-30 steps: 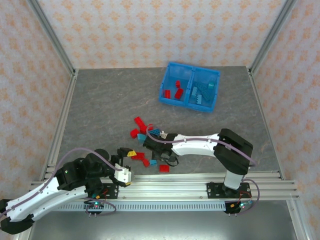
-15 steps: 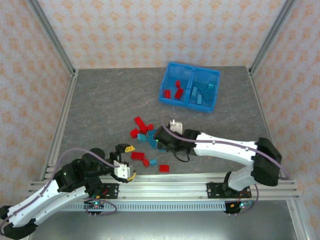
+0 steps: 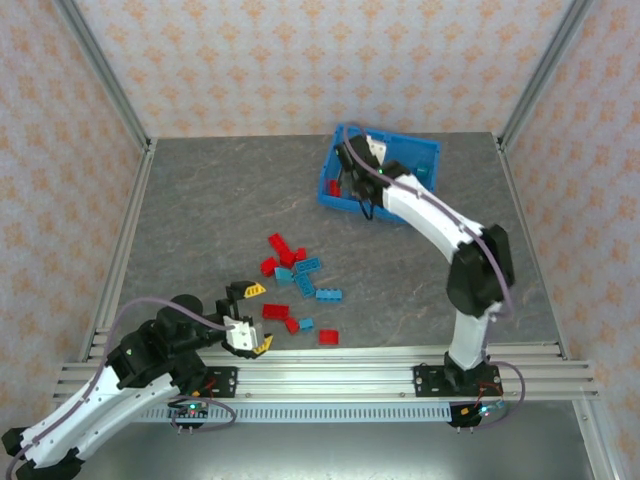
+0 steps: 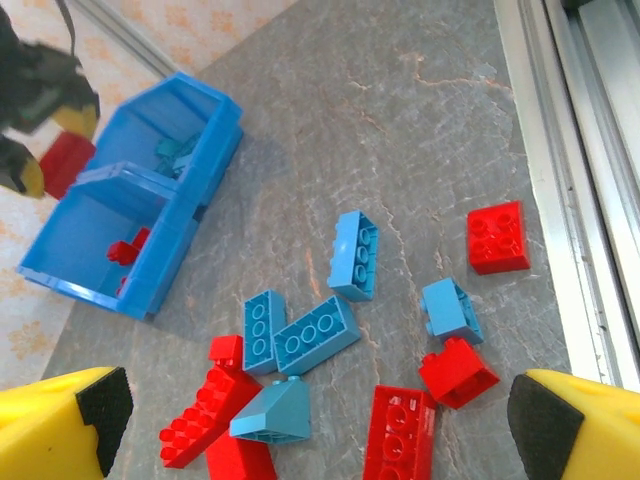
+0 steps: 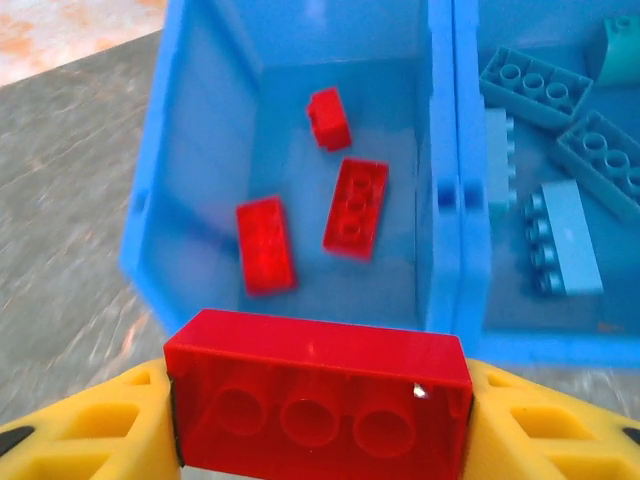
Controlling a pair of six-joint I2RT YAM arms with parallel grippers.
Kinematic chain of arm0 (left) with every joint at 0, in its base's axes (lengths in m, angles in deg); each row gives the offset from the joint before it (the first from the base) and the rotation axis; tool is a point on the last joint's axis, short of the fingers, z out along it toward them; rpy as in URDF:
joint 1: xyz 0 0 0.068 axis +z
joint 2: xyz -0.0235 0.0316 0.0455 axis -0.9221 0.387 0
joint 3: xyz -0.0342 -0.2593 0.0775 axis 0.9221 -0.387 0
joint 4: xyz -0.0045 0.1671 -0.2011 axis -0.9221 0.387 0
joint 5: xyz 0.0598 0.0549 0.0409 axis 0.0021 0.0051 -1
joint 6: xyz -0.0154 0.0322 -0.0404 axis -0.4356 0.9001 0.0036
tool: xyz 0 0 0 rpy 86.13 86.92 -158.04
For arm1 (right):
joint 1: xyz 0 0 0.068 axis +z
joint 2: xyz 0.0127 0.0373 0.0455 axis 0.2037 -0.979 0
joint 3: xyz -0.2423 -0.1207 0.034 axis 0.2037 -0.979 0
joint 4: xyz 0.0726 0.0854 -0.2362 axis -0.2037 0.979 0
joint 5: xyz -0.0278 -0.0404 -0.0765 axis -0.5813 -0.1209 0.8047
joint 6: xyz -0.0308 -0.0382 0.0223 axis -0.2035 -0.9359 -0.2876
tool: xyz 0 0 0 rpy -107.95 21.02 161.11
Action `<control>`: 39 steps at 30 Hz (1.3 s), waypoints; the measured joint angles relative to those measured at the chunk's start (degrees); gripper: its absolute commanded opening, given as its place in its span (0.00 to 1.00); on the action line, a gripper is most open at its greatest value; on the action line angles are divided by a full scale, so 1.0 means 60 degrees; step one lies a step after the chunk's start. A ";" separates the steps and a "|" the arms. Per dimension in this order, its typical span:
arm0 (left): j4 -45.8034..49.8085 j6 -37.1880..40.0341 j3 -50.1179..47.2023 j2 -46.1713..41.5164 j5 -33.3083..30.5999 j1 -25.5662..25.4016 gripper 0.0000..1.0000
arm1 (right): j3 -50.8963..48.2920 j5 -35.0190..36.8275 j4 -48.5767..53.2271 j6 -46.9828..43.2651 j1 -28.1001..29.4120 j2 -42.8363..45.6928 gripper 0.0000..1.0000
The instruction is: Sort the legos into containers by color
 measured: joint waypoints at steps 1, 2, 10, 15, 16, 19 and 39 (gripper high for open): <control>0.0004 0.0000 -0.0047 -0.0124 -0.0007 0.0000 1.00 | 0.0590 -0.0091 0.0047 -0.0109 -0.0200 -0.0561 0.55; 0.0004 0.0000 -0.0087 -0.0226 -0.0011 0.0000 1.00 | 0.1064 -0.0178 0.0095 -0.0186 -0.0346 -0.1009 0.57; -0.0004 -0.0004 -0.0208 -0.0382 -0.0084 0.0058 1.00 | 0.4262 -0.0692 0.1191 -0.0616 -0.0889 -0.3592 0.75; -0.0117 -0.0328 -0.0211 -0.0346 -0.0266 0.0124 1.00 | 0.5388 -0.0823 0.1858 -0.0820 -0.0885 -0.3697 0.78; -0.0237 -0.0572 -0.0211 -0.0277 -0.0331 0.0171 1.00 | 0.5621 -0.0867 0.1916 -0.0867 -0.0885 -0.3687 0.78; -0.0470 -0.1373 -0.0113 0.0284 -0.0557 0.0240 1.00 | 0.5690 -0.1093 0.2011 -0.0965 -0.0885 -0.3373 0.78; -0.0860 -0.4408 0.2867 0.5985 -0.1566 0.0291 1.00 | -0.7796 -0.3599 -0.0517 0.0080 0.3089 0.5402 0.97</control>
